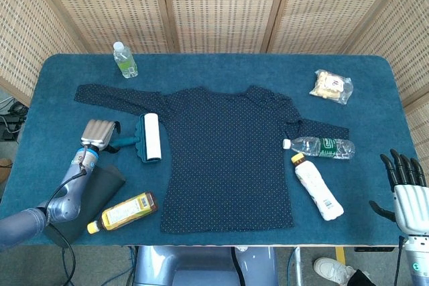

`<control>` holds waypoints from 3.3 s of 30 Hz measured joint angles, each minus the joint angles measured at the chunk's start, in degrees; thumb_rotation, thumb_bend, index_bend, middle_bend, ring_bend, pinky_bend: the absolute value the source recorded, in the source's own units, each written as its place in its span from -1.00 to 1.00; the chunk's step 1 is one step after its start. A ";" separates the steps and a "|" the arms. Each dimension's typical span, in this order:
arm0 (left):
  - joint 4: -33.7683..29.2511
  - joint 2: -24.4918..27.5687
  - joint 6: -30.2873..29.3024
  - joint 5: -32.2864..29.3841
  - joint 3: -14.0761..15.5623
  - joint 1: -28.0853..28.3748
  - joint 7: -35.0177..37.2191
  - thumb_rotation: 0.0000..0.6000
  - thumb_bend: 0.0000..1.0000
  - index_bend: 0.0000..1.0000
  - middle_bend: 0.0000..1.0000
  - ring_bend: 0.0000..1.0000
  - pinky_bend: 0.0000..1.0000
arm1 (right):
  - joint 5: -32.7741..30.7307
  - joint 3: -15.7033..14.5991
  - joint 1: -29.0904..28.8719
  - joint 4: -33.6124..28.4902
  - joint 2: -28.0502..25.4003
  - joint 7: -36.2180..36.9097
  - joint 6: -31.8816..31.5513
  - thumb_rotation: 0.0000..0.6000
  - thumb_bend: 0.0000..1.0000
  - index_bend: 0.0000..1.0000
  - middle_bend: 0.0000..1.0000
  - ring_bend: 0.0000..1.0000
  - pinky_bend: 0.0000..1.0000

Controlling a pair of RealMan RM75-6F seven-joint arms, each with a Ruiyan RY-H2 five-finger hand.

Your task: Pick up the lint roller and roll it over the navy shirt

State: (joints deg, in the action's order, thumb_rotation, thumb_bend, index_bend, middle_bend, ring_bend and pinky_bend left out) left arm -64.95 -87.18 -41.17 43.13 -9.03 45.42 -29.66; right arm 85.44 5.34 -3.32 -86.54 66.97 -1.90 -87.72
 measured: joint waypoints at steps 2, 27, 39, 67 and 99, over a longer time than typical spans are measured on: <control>0.36 -0.29 0.14 -0.30 0.23 0.21 -0.19 1.00 -0.45 -0.17 0.62 0.33 0.37 | -0.09 0.04 0.03 0.02 -0.03 0.16 -0.01 1.00 -0.82 -1.00 -1.00 -1.00 -1.00; 5.28 -5.26 0.44 -1.83 3.50 1.72 -2.84 1.00 0.49 0.13 0.63 0.34 0.37 | 0.01 0.40 0.22 0.22 -0.22 2.01 -0.79 1.00 -0.82 -1.00 -1.00 -1.00 -1.00; 3.37 -3.91 -2.67 1.04 3.59 1.60 -3.02 1.00 0.68 0.67 0.65 0.34 0.37 | 0.31 0.53 0.43 -0.37 -0.71 2.56 -1.48 1.00 -0.81 -1.00 -1.00 -1.00 -1.00; -13.50 10.79 6.12 -13.46 9.59 19.75 -18.80 1.00 0.44 0.70 0.65 0.34 0.33 | -1.36 1.12 0.39 -0.14 -1.59 5.27 -0.31 1.00 -0.82 -1.00 -1.00 -1.00 -1.00; -7.33 -5.00 2.04 -47.84 18.68 45.60 -38.66 1.00 0.45 0.70 0.65 0.34 0.33 | -4.51 1.83 -0.18 2.35 -2.01 12.36 3.67 1.00 -0.82 -1.00 -1.00 -1.00 -1.00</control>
State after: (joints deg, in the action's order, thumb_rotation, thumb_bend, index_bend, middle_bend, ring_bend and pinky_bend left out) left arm -72.28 -92.18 -39.13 -4.71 9.65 91.02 -68.32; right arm 80.93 7.17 -3.50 -84.19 64.96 10.46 -84.05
